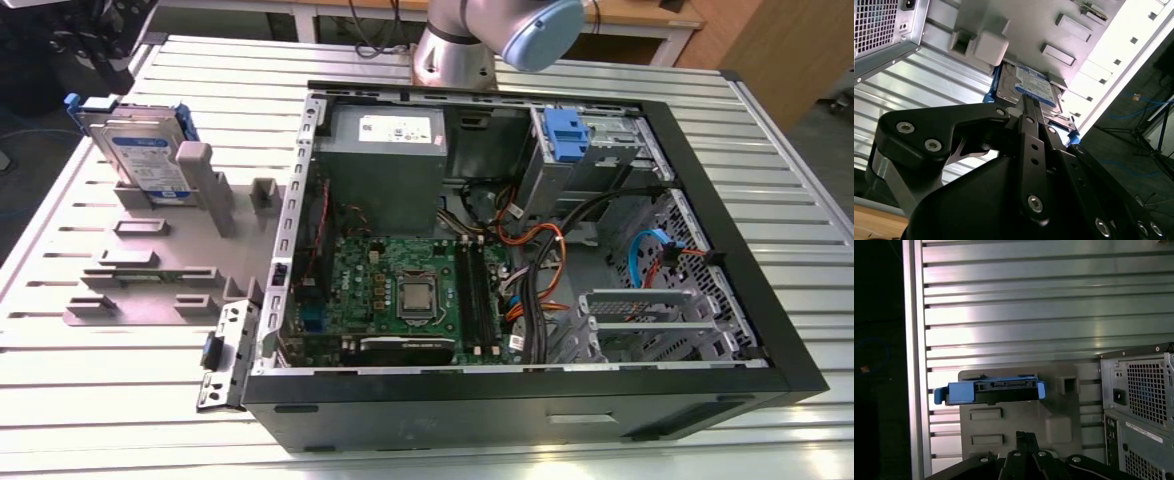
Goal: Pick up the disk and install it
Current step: 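Reach for the disk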
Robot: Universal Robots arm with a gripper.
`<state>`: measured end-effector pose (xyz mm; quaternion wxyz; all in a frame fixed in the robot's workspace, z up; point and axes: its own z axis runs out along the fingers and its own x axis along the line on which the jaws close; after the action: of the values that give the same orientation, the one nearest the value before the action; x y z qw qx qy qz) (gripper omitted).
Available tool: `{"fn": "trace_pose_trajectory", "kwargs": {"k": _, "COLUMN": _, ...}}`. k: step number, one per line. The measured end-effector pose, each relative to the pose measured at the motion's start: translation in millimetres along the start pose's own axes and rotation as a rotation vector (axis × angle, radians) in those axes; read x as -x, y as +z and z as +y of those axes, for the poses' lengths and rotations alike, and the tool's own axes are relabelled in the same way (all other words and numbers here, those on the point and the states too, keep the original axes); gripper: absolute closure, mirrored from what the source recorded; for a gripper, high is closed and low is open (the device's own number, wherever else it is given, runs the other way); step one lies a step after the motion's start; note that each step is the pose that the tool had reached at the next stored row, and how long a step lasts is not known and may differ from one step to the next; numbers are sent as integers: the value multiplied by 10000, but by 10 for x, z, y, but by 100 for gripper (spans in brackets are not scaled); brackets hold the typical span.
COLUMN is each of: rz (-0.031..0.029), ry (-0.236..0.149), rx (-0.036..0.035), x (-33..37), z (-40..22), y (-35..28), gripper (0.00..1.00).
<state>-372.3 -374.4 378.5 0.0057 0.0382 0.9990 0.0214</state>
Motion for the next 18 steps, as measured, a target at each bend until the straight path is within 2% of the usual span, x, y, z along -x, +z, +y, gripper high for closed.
{"fn": "trace_pose_trajectory", "kwargs": {"k": 8, "rz": 1, "ry": 0, "rx": 0, "x": -145, "z": 16, "y": 12, "gripper": 89}}
{"fn": "trace_pose_trajectory", "kwargs": {"k": 18, "rz": 0, "ry": 0, "rx": 1, "x": -262, "z": 36, "y": 31, "gripper": 89}}
